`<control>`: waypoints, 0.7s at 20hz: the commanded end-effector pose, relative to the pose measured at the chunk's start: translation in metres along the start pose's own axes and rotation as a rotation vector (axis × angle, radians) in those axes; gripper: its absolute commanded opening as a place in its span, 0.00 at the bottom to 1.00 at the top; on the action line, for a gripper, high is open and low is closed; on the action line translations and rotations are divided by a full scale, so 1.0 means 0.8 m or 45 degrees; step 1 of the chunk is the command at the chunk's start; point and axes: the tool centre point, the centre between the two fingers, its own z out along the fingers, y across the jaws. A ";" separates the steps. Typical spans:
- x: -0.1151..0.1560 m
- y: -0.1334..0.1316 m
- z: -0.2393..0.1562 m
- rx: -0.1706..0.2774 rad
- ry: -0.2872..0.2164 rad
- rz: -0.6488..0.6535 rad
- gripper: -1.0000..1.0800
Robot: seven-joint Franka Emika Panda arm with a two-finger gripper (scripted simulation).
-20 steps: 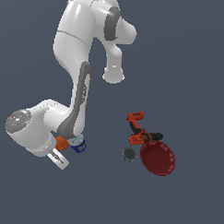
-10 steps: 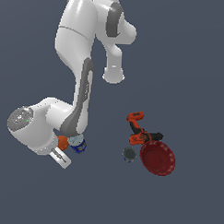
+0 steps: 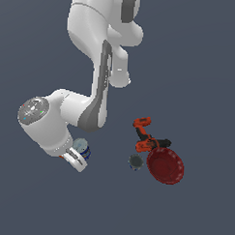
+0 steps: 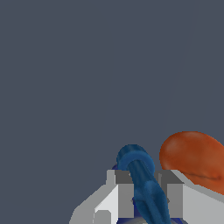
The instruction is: Pick up a designated object from a clutter of objects.
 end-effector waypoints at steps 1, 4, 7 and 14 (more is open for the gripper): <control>-0.018 -0.021 -0.026 0.001 0.001 -0.002 0.00; -0.040 -0.047 -0.058 0.001 0.001 -0.002 0.00; -0.062 -0.074 -0.091 0.001 0.001 -0.002 0.00; -0.113 -0.135 -0.167 0.000 0.002 -0.001 0.00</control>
